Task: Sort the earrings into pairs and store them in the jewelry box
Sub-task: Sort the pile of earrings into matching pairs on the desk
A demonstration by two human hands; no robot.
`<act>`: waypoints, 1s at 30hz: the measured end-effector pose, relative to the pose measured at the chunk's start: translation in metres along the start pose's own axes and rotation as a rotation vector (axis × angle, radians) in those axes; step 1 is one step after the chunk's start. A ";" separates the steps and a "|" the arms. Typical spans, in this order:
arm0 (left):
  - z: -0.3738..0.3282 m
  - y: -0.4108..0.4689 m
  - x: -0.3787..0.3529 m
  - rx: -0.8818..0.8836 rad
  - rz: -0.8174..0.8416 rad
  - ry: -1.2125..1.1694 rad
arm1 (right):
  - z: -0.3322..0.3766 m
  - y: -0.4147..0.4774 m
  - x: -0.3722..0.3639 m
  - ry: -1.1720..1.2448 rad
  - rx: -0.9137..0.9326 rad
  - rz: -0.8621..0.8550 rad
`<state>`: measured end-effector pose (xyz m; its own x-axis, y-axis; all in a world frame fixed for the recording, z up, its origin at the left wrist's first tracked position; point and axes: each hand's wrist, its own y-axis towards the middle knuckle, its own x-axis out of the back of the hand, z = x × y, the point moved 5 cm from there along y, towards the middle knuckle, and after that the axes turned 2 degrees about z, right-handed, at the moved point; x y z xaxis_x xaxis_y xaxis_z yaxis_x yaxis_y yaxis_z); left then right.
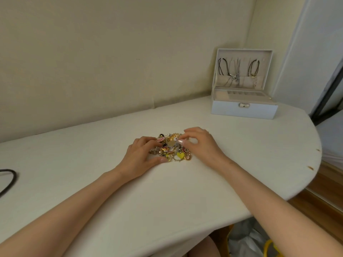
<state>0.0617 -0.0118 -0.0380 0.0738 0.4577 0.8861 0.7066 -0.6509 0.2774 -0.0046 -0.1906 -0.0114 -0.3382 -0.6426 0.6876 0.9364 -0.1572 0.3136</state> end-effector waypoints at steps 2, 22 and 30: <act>-0.001 0.000 0.000 0.002 -0.005 -0.003 | 0.010 0.014 -0.002 -0.080 0.010 -0.002; -0.001 -0.001 0.001 0.009 -0.035 -0.034 | 0.023 0.043 -0.020 -0.321 -0.047 0.296; -0.001 -0.002 0.003 0.021 -0.021 -0.068 | 0.025 0.043 -0.014 -0.134 -0.111 0.288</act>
<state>0.0599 -0.0099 -0.0358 0.1060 0.5114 0.8528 0.7232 -0.6283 0.2869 0.0376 -0.1693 0.0090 -0.0605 -0.5697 0.8196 0.9973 -0.0688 0.0258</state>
